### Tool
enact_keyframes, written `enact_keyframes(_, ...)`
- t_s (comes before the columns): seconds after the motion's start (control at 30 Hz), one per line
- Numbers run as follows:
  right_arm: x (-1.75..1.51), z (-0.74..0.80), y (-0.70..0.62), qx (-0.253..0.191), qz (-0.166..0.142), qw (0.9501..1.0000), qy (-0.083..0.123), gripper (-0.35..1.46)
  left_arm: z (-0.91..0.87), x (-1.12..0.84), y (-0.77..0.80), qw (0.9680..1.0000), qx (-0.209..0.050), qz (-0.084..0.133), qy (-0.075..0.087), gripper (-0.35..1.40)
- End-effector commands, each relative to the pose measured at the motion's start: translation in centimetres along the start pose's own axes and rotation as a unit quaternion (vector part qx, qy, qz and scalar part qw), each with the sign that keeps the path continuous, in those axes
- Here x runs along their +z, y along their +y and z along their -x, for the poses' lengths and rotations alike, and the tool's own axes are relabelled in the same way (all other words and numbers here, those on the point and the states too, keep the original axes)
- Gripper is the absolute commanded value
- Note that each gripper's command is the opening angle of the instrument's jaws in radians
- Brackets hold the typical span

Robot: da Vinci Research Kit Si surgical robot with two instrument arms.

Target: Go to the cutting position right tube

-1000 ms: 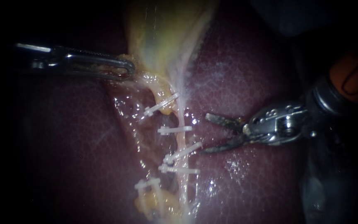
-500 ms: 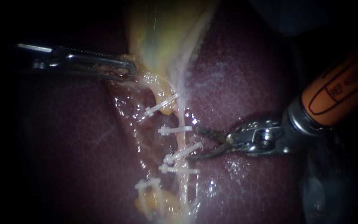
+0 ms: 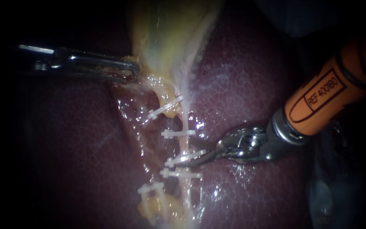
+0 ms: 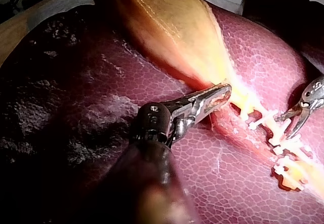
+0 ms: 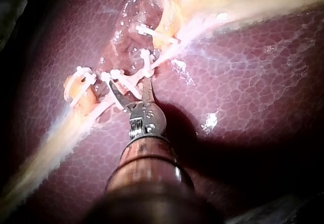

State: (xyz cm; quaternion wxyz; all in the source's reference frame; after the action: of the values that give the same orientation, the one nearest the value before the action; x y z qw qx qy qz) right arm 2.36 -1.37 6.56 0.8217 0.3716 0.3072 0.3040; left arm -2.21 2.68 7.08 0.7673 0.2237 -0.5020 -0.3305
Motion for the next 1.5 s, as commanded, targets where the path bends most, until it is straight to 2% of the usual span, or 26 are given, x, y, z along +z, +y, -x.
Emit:
enact_keyframes(0.03,0.01,-0.01,0.01,0.003,-0.005,1.0000,0.006,1.20,0.00,0.00,0.00,1.0000,0.000,0.000,0.000,-0.35)
enact_keyframes(0.23,0.08,-0.07,0.11,0.022,-0.053,0.9978,0.035,1.24,0.00,0.00,0.00,1.0000,0.000,0.000,0.000,-0.35)
enact_keyframes(0.37,0.13,-0.12,0.16,0.030,-0.086,0.9938,0.063,1.26,0.00,0.00,-0.01,1.0000,0.000,0.000,0.000,-0.35)
enact_keyframes(0.63,0.26,-0.24,0.18,0.050,-0.155,0.9807,0.108,1.27,0.01,0.00,-0.02,1.0000,0.000,0.000,0.000,-0.35)
enact_keyframes(0.8,0.34,-0.30,0.17,0.054,-0.191,0.9724,0.123,1.26,0.01,0.00,-0.02,1.0000,0.000,0.000,0.000,-0.35)
enact_keyframes(0.87,0.38,-0.30,0.17,0.054,-0.199,0.9702,0.126,1.24,0.01,0.00,-0.02,1.0000,0.000,0.000,0.000,-0.35)
enact_keyframes(1.03,0.50,-0.27,0.19,0.052,-0.204,0.9697,0.125,1.24,0.01,0.00,-0.01,1.0000,0.000,0.000,0.000,-0.35)
enact_keyframes(1.23,0.64,-0.25,0.24,0.050,-0.206,0.9683,0.132,1.32,0.01,0.00,-0.02,1.0000,0.000,0.000,0.000,-0.35)
enact_keyframes(1.4,0.67,-0.31,0.29,0.051,-0.225,0.9602,0.158,1.32,0.01,0.00,-0.02,1.0000,0.000,0.000,0.000,-0.35)
enact_keyframes(1.5,0.68,-0.34,0.29,0.051,-0.231,0.9573,0.166,1.32,0.01,0.00,-0.02,1.0000,0.000,0.000,0.000,-0.35)
